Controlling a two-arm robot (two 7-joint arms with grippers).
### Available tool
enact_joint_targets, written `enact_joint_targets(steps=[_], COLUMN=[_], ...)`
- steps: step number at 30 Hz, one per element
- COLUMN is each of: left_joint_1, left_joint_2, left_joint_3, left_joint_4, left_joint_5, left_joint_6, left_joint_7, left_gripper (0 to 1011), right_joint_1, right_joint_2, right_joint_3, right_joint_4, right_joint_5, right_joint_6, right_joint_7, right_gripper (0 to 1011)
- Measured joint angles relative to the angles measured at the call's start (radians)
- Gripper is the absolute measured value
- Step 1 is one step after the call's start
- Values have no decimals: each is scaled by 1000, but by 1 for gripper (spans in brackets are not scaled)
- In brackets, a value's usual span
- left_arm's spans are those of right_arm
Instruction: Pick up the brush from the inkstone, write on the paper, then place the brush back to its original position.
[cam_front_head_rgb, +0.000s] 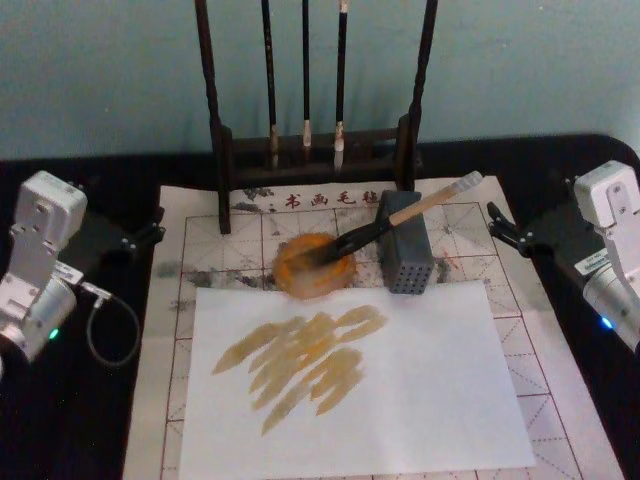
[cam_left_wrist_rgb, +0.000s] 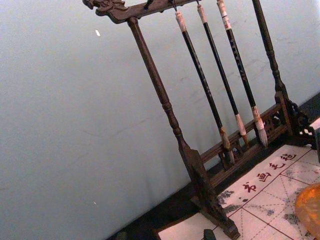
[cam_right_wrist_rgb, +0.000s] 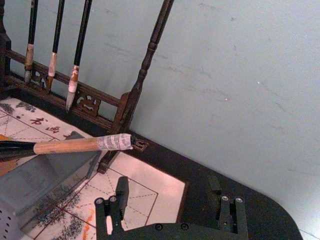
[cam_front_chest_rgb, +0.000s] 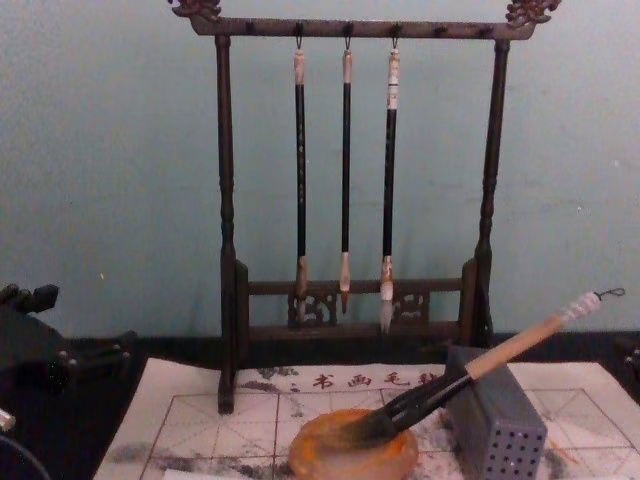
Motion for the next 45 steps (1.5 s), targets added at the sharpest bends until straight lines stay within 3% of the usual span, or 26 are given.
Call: enact_joint_targets(steps=[45], left_joint_1=[0], left_joint_2=[0], left_joint_3=[0], left_joint_4=[0], left_joint_5=[0], left_joint_6=[0], left_joint_7=[0], left_gripper=[1001], right_joint_1=[0], right_joint_2=[0], right_joint_3=[0], right_joint_4=[0], right_joint_5=[0], right_joint_6=[0], right_joint_7=[0], right_gripper=[1000])
